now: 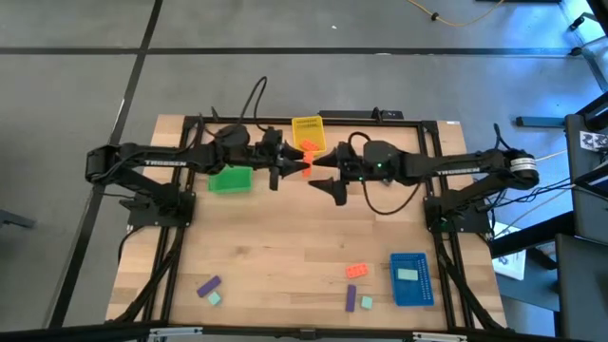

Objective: Sort & place blocks by color
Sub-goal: Put the left orange game piece into the yellow bin

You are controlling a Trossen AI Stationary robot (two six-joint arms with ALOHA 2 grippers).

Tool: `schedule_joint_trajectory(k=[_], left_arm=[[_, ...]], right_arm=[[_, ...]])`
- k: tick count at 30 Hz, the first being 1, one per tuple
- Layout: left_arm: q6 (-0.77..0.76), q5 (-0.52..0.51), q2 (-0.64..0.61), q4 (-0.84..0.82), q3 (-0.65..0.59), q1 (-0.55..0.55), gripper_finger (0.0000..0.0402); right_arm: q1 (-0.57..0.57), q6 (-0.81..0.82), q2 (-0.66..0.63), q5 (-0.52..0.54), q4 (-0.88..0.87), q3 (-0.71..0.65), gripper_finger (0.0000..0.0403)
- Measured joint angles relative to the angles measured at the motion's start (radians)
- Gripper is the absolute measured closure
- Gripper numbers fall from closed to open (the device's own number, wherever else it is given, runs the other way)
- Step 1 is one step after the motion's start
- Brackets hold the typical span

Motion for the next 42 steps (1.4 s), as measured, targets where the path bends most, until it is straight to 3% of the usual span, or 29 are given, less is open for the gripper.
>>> schedule_joint_trajectory(k=[16, 24, 31, 42], left_arm=[[0.011, -0.006, 0.068, 0.101, -0.001, -0.037, 0.0274], [0.008, -0.004, 0.077, 0.129, 0.0, -0.042, 0.0274], [0.017, -0.003, 0.077, 0.126, 0.0, -0.042, 0.0268], [0.003, 0.034, 0.069, 0.093, 0.0, -0.021, 0.0242]], right_arm=[[-0.003, 0.027, 0.019, -0.017, 0.034, 0.017, 0.0046], [-0.003, 0.029, 0.019, -0.017, 0.03, 0.017, 0.0128], [-0.003, 0.023, 0.019, -0.046, 0.029, 0.017, 0.0258], [-0.004, -0.017, 0.012, -0.058, 0.022, 0.016, 0.0263]])
